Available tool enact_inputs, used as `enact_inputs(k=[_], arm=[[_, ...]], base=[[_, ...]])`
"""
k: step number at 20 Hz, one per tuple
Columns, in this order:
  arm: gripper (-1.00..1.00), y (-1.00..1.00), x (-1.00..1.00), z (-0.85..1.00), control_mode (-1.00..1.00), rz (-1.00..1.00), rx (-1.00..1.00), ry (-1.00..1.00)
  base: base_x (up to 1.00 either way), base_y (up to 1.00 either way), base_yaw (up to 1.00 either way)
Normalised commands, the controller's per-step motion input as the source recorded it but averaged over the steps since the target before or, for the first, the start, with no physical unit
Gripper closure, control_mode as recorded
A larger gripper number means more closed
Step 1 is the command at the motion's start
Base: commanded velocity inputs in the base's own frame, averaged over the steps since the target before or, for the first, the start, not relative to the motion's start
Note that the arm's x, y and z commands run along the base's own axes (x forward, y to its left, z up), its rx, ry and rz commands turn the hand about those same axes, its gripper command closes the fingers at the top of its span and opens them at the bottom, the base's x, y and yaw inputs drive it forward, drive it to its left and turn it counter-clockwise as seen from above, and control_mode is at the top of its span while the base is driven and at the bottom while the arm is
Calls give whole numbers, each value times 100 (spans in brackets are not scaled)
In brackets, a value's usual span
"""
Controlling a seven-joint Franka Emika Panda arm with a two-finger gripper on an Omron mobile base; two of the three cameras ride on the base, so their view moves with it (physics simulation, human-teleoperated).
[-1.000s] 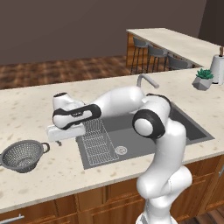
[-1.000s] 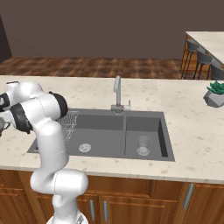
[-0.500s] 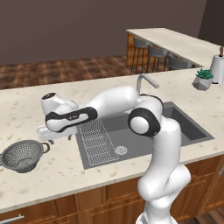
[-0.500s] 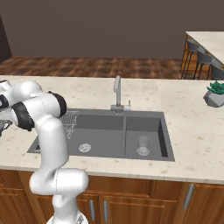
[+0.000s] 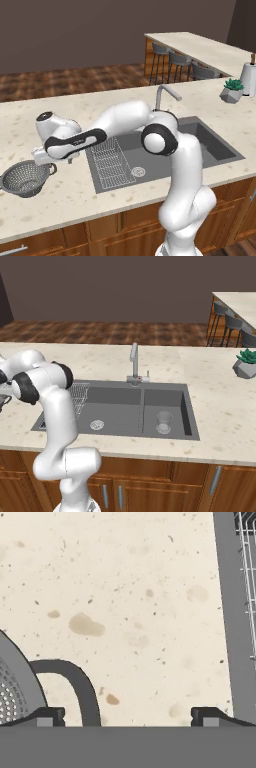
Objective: Place the colander in the left basin and the glass cup in the right basin of the sink.
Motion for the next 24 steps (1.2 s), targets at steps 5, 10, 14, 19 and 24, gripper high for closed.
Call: enact_inputs(k=[5,10,14,19,24], arm=[[-100,17,2,-2,-100,-7,0,1],[-100,2,10,0,-100,-7,0,2],[-100,10,0,-2,-100,-6,0,0],[-100,18,0,-3,-100,-5,0,0],[-100,17,0,-6,-100,-3,0,-5]], base=[[0,0,0],[0,0,0],[0,0,0],[0,0,0],[0,0,0]])
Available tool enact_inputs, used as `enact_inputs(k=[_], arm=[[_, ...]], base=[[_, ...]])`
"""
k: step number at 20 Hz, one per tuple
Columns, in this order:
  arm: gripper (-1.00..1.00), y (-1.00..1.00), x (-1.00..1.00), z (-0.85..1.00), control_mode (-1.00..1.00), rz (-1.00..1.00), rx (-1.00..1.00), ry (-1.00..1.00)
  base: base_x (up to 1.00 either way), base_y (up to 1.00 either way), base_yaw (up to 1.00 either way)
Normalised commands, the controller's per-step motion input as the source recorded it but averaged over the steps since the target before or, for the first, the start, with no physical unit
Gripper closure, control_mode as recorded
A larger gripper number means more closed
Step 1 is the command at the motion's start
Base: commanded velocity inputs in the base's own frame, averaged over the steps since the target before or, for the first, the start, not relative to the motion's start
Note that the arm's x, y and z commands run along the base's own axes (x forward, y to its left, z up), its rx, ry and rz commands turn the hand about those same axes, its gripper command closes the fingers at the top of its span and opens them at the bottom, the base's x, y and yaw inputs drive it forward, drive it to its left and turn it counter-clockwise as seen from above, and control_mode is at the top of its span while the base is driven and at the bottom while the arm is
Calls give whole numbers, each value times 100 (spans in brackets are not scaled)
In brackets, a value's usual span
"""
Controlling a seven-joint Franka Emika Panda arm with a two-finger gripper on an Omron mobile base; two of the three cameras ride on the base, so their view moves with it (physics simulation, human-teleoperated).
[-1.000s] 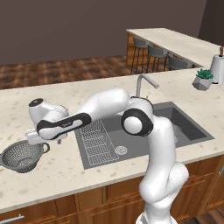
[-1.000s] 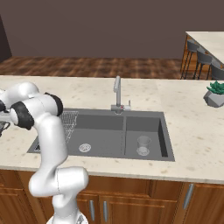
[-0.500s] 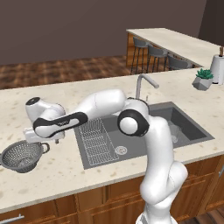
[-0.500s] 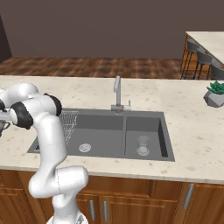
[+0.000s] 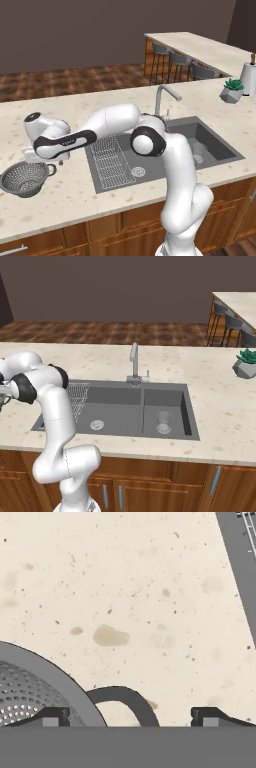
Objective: Place the colander in the left basin and the glass cup in the right basin of the sink.
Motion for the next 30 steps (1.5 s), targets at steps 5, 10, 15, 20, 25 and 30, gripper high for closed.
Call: enact_inputs(k=[5,10,15,20,25,30], arm=[[-100,4,0,-3,-100,-1,0,-6],[-100,3,0,-5,-100,0,0,-8],[-100,8,-7,0,-100,-1,3,0],[-100,1,-25,5,-100,-4,12,0],[-100,-37,-28,9,-100,-4,17,6],[-100,-95,-19,-8,-100,0,21,-5]], base=[[0,0,0],[0,0,0],[0,0,0],[0,0,0],[0,0,0],[0,0,0]])
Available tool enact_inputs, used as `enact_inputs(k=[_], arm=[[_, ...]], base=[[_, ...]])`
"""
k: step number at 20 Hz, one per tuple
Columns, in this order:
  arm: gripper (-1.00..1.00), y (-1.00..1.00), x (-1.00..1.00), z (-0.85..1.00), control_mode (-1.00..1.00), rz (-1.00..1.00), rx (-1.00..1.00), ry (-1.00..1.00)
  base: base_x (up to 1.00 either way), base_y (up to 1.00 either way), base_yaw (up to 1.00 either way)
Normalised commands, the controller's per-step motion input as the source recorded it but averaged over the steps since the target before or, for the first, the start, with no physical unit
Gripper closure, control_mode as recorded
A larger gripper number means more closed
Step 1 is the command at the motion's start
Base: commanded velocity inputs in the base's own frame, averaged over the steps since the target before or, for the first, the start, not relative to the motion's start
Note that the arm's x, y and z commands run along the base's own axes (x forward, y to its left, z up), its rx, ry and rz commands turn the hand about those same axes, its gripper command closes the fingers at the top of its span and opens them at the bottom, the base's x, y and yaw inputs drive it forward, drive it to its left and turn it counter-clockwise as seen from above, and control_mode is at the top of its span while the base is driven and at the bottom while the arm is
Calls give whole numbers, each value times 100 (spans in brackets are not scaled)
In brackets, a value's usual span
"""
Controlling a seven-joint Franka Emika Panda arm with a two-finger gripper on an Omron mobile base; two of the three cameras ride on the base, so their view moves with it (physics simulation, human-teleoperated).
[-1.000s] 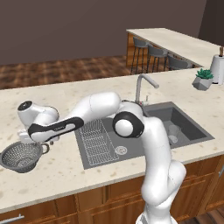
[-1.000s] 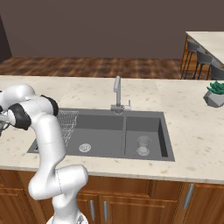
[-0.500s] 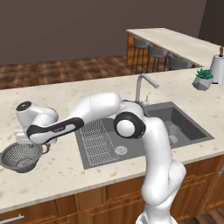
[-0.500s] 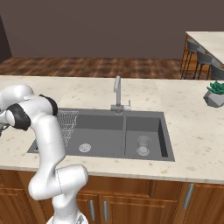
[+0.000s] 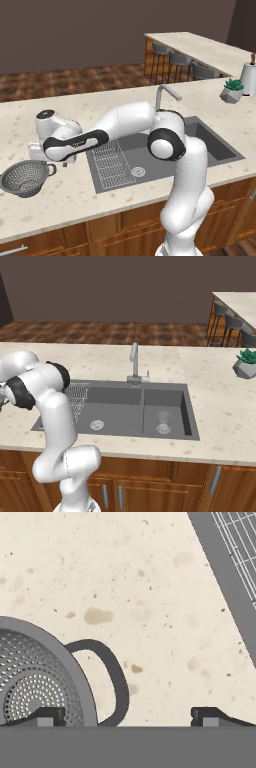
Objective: Place the colander in the left basin and the glass cup in the right basin of the sink.
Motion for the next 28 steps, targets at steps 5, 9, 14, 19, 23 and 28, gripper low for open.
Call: enact_inputs(k=[5,9,14,19,23,28], arm=[[-100,-67,-6,-18,-100,0,15,-9],[-100,-1,29,-6,-100,0,26,-14],[-100,0,24,-6,-100,1,42,-5],[-100,3,19,2,-100,5,38,2],[-100,0,2,0,-100,1,4,3],[-100,0,1,0,-100,0,0,0]], base=[[0,0,0],[0,0,0],[0,0,0],[0,0,0],[0,0,0],[0,0,0]])
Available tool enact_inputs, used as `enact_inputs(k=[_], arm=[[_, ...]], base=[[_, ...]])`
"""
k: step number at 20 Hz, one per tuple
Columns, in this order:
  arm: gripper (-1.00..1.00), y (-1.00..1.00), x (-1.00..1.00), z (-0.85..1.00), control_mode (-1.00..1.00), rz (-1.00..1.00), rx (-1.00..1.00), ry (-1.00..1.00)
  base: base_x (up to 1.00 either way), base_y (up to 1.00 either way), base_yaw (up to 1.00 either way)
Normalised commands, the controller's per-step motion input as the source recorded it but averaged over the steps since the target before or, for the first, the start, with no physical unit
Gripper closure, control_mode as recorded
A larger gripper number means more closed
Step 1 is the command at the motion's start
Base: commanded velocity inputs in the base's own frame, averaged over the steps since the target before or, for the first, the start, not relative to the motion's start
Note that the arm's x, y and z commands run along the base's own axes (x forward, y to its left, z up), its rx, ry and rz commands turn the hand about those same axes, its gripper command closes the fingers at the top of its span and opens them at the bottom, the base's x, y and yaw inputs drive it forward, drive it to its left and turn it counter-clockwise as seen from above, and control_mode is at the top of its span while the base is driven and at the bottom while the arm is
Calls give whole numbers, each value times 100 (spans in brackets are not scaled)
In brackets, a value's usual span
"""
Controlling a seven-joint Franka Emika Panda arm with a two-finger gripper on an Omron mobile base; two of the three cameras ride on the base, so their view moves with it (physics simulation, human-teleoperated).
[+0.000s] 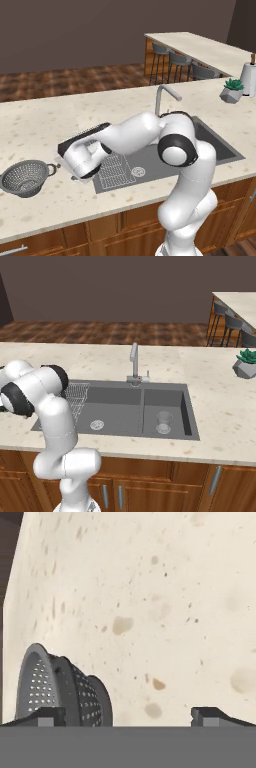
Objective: Place the colander in the left basin and the glass cup in the right basin of the sink.
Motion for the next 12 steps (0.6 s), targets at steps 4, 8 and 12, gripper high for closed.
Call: enact_inputs(k=[4,8,12], arm=[[-100,0,10,14,-100,3,0,5],[-100,0,0,59,-100,3,11,0],[-100,-10,0,68,-100,3,16,2]], base=[[0,0,0],[0,0,0],[0,0,0]])
